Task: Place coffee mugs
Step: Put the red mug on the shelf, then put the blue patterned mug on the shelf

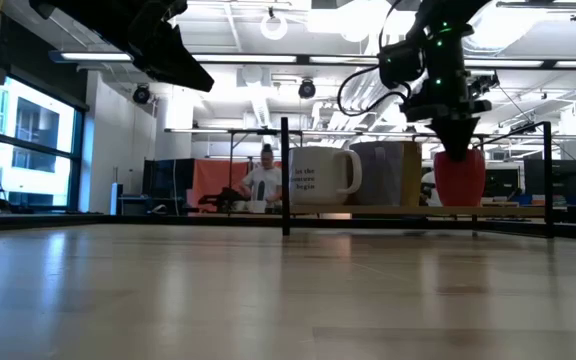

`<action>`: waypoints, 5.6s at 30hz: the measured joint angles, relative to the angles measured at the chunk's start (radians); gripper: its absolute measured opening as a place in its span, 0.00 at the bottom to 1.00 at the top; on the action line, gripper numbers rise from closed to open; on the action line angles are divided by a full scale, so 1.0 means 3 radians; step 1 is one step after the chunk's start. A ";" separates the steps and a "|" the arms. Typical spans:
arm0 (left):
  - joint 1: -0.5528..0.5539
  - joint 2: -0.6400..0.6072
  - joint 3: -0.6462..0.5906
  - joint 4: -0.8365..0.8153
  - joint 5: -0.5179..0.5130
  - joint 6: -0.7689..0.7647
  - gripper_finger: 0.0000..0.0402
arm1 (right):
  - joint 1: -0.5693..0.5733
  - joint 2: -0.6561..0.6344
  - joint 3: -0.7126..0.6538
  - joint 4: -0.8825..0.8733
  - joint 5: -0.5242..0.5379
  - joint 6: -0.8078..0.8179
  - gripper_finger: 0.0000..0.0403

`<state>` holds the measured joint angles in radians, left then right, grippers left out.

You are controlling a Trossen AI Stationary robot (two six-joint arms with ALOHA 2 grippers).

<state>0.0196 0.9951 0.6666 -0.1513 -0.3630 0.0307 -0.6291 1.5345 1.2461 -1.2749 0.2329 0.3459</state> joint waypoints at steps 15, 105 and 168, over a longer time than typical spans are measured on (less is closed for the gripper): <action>-0.0001 0.0000 0.0000 0.0001 0.0000 0.0000 0.45 | 0.0037 0.0000 0.0000 -0.0252 0.0278 0.0119 0.14; 0.0000 -0.0001 0.0000 0.0401 0.0121 -0.0089 0.45 | 0.2958 -0.2201 -0.0730 0.0283 -0.0707 0.1115 0.14; -0.0001 -0.0001 0.0000 0.0423 0.0123 -0.0211 0.45 | 0.4998 -0.1293 -0.1153 0.0680 -0.0718 0.3627 0.14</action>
<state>0.0193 0.9947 0.6666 -0.0242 -0.3260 -0.0326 0.8703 1.1467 0.9001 -1.0710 0.0175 1.4340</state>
